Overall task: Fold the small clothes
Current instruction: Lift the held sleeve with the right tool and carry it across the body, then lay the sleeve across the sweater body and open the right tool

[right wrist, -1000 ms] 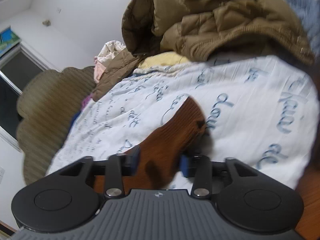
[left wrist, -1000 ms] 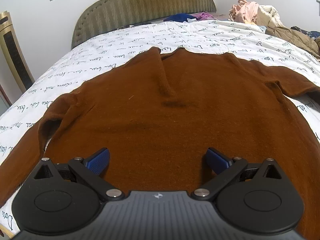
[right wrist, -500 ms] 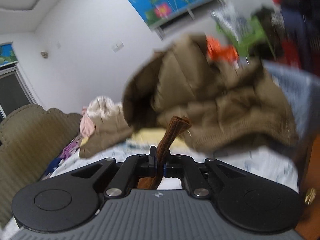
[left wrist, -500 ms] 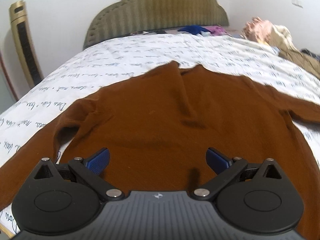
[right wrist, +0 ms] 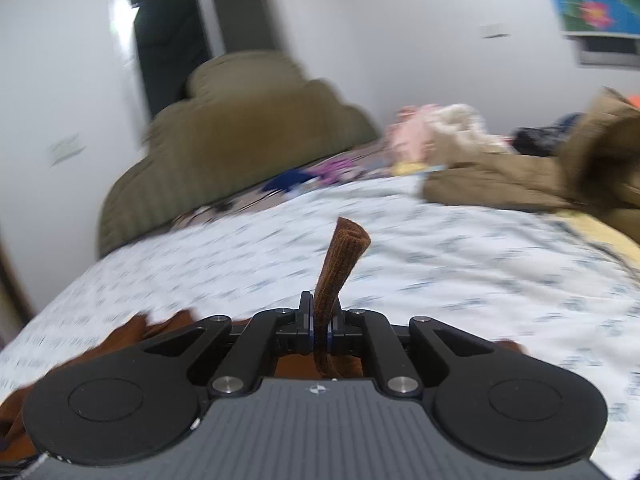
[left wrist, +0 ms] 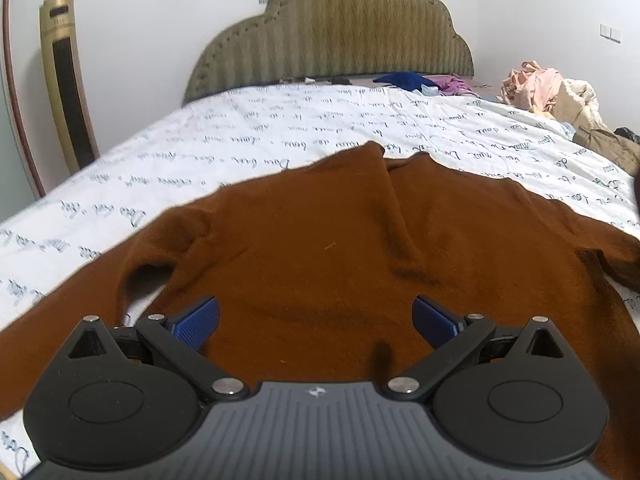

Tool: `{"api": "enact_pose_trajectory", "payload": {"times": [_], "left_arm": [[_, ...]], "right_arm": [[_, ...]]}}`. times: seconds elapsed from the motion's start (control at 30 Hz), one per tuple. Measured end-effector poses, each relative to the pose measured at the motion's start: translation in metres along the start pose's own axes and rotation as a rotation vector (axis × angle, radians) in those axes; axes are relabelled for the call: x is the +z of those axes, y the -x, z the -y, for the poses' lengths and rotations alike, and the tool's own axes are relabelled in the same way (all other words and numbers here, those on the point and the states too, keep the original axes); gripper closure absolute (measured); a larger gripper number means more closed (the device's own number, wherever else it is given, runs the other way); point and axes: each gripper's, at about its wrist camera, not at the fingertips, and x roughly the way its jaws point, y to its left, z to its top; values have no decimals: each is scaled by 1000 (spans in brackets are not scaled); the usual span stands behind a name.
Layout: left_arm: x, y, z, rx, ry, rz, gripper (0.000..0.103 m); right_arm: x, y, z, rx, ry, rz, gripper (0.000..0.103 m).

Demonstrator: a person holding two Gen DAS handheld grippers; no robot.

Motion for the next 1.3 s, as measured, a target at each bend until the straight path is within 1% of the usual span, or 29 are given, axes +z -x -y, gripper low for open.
{"api": "enact_pose_trajectory", "payload": {"times": [0.13,0.23,0.4,0.5,0.7,0.87,1.0,1.1,1.3], "left_arm": [[-3,-4,-1,4,-6,-9,0],[-5,-6,-1,15,-16,-13,0],[-7,-10,-2,27,-25,-35,0],[-8,-13,-3,31,-23,-49,0],[-10,-13,-5,42,-23,-52,0],[-12,-13,-8,42,-22,-58,0],[-14,-12,-12,44,-18,-56,0],[-15,-11,-14,44,-7,-59,0],[-19,-8,-18,38,1,-61,0]], "right_arm": [[-5,-20,-43,68,80,-50,92],[-13,-28,-70,109,99,-93,92],[-22,-47,-96,152,113,-151,92],[-27,-60,-110,157,134,-168,92],[-30,-77,-134,170,167,-190,92],[-33,-85,-165,223,212,-191,92],[-35,-92,-190,283,220,-210,92],[-37,-95,-209,318,249,-213,92],[-41,-99,-230,386,255,-242,92]]}}
